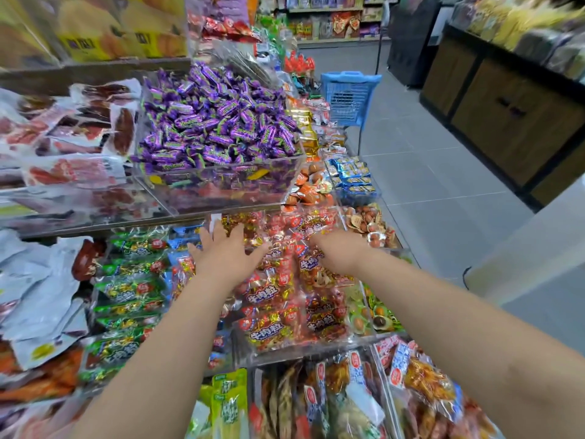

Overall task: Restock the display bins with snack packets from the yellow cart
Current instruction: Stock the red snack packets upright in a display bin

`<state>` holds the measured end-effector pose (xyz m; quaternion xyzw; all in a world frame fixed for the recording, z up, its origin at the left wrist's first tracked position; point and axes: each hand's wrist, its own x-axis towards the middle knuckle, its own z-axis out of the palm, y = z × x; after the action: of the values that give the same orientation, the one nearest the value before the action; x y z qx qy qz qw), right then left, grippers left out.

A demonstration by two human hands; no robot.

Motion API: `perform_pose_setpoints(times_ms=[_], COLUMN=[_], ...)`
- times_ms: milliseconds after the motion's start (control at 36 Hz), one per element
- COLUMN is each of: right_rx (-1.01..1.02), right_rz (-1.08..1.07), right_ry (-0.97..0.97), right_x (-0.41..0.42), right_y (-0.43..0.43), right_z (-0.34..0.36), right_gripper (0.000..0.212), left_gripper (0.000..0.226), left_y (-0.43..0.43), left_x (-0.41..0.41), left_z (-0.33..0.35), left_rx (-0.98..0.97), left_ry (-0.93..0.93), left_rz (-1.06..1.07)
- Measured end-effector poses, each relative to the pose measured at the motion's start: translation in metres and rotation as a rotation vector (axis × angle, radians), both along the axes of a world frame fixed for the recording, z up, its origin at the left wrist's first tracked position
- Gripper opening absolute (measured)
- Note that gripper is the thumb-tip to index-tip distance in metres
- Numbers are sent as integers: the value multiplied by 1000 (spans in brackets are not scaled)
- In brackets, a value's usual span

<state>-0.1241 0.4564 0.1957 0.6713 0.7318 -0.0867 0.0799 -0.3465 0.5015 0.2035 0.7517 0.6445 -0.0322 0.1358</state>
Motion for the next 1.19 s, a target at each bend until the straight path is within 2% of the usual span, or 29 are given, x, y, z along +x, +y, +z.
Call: perform_pose_setpoints(times_ms=[83,139,222,278,361,417,472,556,611,667,694,778,833,889,944,1000,1028,1083,1194], right_rx=[68,97,114,75,73,139,182,145,95,78,112,290,317,227,138,115,114,90,54], right_rz=[36,36,33,44,68,68,40,-45,-50,-41,-47,-103,-161,-226,-250,-247,-255,-316,-353], right_ry=[-41,-32,5,4,-100,-142,-166,-131,-92,37,170,729,1050,1278,1345,1388,1393,1372,1123], right_x=[-3,-2,2,4,3,3,3,3,3,1,0,-4,-9,-11,-10,-6,-4,2,23], right_y=[6,6,0,-6,-12,-10,-6,-3,-3,-5,-6,-11,-12,-10,-10,-12,-13,-15,-17], right_z=[-5,-8,-16,-24,-37,-42,-43,-41,-38,-29,-23,4,22,32,34,32,31,29,27], right_gripper=[40,42,49,58,69,69,80,97,103,107,108,107,103,91,65,33,22,15,21], left_gripper=[69,58,62,70,71,66,57,47,41,34,30,39,47,38,25,30,30,20,14], left_y=[3,8,13,13,7,5,4,1,-2,-5,-7,-13,-17,-23,-29,-33,-34,-34,-28], left_x=[0,-1,-4,-5,-4,-5,-8,-10,-8,-6,-4,-2,0,5,9,12,13,13,-3], left_z=[5,8,9,9,10,9,7,10,18,27,31,35,33,34,36,39,39,39,33], left_rx=[-10,-29,-25,29,111,156,199,201,133,-82,-243,-634,-803,-938,-1002,-971,-914,-686,56], left_ry=[-123,-121,-152,-250,-404,-526,-668,-861,-978,-1181,-1300,-1506,-1500,-1458,-1401,-1313,-1253,-1093,-770], left_rz=[95,147,192,232,243,253,262,267,276,312,333,331,256,165,108,110,148,241,219])
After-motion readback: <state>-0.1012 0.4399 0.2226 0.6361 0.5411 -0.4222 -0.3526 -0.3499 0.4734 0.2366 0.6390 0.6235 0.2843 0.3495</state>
